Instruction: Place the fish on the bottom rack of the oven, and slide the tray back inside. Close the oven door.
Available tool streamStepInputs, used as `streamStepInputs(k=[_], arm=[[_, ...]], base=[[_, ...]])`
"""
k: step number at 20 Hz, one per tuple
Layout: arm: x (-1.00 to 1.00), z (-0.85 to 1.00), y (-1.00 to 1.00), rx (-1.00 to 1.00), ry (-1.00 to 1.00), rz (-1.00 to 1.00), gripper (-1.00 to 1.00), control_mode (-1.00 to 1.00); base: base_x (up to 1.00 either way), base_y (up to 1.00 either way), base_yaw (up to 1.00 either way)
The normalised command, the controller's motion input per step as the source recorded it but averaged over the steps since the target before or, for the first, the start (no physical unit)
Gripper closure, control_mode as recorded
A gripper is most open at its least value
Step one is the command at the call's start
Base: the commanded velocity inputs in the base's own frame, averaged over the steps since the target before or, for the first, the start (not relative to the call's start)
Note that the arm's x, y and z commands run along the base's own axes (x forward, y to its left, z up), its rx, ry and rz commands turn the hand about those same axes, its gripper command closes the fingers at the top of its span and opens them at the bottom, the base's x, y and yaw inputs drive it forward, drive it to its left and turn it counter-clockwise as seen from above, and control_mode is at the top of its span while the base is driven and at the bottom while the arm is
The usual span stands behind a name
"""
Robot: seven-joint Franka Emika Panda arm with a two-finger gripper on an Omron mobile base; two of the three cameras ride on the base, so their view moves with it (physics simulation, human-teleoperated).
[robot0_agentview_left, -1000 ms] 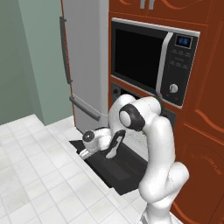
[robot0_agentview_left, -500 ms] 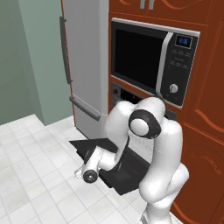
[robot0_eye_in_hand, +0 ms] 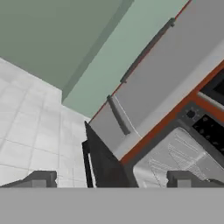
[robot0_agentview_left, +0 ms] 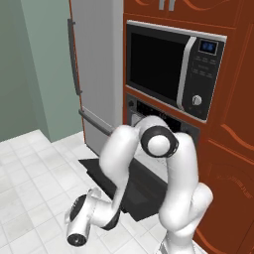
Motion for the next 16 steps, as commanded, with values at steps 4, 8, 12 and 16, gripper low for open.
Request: streamStepInputs(k=[4, 8, 12, 16], arm=[[-1.00, -0.15, 0.03, -0.07, -0.82, -0.02, -1.00, -1.00], [-0.96, -0.01, -0.11, 0.00, -0.88, -0.10, -1.00, -1.00], [-0.36, 0.00, -0.17, 0.00, -0.57, -0.18, -1.00, -1.00], [0.00, 0.00, 0.00, 0.00, -0.20, -0.15, -1.00, -1.00]], base=[[0.00, 0.00, 0.00], [0.00, 0.00, 0.00], [0.00, 0.00, 0.00], [0.00, 0.00, 0.00]])
